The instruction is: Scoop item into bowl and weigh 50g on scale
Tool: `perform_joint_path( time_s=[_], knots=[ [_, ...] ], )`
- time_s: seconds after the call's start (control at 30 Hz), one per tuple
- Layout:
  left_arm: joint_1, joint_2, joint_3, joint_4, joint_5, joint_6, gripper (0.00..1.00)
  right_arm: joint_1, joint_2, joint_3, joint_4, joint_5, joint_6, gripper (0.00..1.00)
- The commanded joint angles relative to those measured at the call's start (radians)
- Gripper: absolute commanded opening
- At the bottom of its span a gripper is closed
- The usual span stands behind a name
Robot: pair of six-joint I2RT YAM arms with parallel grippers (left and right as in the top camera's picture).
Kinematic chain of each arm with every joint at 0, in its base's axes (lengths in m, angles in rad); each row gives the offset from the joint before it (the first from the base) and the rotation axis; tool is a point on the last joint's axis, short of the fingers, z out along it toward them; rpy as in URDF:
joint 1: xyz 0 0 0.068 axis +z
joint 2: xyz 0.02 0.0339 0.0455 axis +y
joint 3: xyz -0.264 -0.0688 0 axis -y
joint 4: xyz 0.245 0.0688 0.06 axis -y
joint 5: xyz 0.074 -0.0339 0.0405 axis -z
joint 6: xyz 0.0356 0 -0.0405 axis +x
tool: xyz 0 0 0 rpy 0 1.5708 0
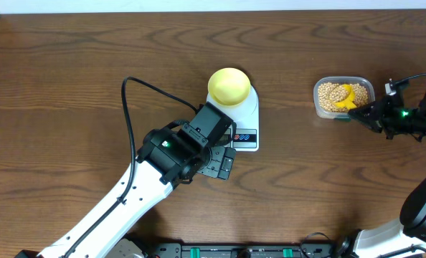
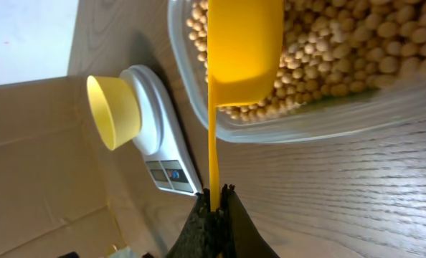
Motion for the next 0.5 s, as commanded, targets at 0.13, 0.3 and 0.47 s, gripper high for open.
perform_joint_path(
  time_s=[0.13, 0.3, 0.47],
  knots=[
    [0.003, 0.006, 0.013, 0.001, -0.013, 0.003, 0.96, -0.004, 0.004, -0.004, 0.0, -0.097, -0.055, 0.01],
    [0.003, 0.006, 0.013, 0.001, -0.013, 0.002, 0.97, -0.005, 0.004, -0.004, 0.0, -0.119, -0.066, 0.01],
    [0.003, 0.006, 0.013, -0.004, -0.013, 0.008, 0.97, -0.005, 0.004, -0.004, 0.0, -0.122, -0.066, 0.01]
  ],
)
